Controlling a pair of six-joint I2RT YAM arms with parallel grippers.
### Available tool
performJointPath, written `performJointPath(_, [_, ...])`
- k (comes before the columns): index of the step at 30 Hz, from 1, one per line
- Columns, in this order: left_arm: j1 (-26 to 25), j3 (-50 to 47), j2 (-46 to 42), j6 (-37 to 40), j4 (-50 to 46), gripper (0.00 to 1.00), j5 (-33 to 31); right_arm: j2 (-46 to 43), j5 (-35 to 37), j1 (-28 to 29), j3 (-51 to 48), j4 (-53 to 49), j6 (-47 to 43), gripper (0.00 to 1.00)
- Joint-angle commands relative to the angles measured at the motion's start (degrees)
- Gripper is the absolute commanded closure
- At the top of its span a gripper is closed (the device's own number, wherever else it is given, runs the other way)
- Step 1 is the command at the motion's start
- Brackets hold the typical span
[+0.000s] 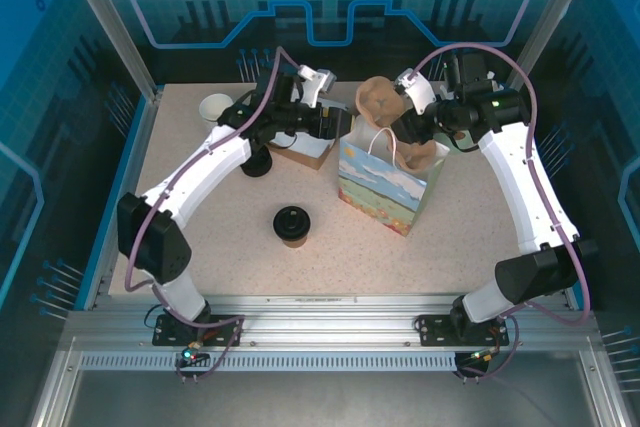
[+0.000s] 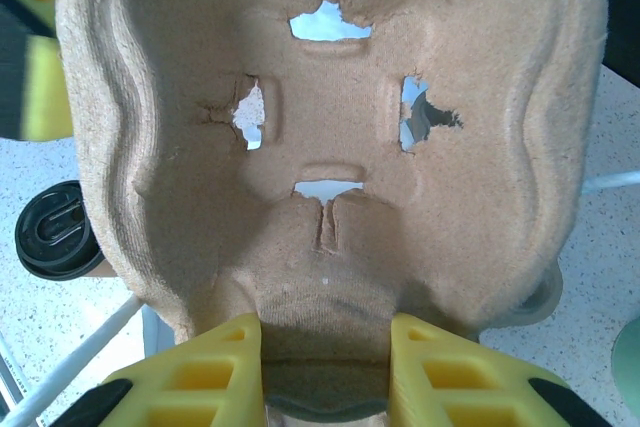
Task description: Pack the takeout coffee
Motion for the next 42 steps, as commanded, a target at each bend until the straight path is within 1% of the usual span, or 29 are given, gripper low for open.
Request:
performJointPath(1, [-0.44, 4.16, 3.33, 1.01, -5.14, 0.33, -0.88, -1.23, 0.04, -0.85, -1.00, -0.83, -1.11, 0.71])
performJointPath(8, [-0.49, 6.76, 6.45, -0.22, -4.73, 0.39, 2.52, -2.14, 0.53, -0.86, -1.99, -1.03, -2.00, 0.71])
performJointPath(13, [-0.28, 7.40, 7.44, -0.17, -5.26, 0.44, 1.83, -2.55, 0.33, -0.91, -2.04, -1.43, -2.58, 0.71])
performJointPath(16, [-0.15, 7.57, 7.81, -0.31, -5.26, 0.45, 1.66, -2.97, 0.33, -0.93, -2.54, -1.88, -3.69, 0.71])
performJointPath(38, [0.89, 8.44, 9.98, 0.30, -6.21, 0.46, 1.96, -3.76, 2.04, -0.55, -4.59, -4.13, -10.74, 0.71])
performJointPath(42, [1.07, 8.94, 10.84, 0.56, -6.69, 0.46, 2.04, -3.37, 2.79, 0.35, -4.62, -4.94, -11.38, 0.71])
